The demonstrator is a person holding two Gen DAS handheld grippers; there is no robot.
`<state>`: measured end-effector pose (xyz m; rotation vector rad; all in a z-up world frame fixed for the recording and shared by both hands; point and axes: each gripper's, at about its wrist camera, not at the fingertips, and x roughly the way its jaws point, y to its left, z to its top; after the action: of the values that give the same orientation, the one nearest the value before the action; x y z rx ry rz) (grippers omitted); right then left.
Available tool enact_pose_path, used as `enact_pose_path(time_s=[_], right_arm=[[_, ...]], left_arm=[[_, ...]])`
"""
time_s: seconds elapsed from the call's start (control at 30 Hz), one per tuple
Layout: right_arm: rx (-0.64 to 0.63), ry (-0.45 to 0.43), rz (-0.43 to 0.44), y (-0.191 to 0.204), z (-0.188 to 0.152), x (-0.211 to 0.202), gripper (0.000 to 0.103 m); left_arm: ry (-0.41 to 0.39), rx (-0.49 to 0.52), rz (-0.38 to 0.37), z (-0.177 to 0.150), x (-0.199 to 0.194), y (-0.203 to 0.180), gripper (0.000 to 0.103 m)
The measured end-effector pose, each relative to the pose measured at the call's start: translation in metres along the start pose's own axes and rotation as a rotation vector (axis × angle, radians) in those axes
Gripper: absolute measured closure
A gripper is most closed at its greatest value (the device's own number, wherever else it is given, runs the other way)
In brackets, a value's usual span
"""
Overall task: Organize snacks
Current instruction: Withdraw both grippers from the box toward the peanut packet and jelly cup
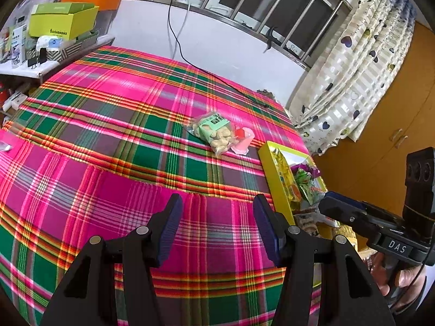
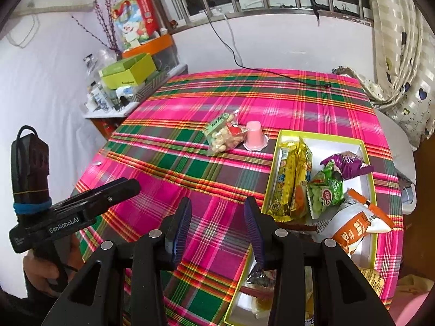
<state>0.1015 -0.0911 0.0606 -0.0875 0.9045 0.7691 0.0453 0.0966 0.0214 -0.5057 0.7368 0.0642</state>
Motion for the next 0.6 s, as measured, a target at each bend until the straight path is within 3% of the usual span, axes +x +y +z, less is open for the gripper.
enact_pose_path(time_s=[0.3,0.6], right_arm=[[-0.019,-0.01,-0.006,-0.001,0.018,0.008,0.065],[0.008,0.022,-0.037,-0.019,0.053,0.052,0.065]], left_arm=[[-0.009,-0.036,0.015,0.015,0.005,0.002,0.048],[0.006,-0.045,0.004,0.033,0.023,0.007,0.048]])
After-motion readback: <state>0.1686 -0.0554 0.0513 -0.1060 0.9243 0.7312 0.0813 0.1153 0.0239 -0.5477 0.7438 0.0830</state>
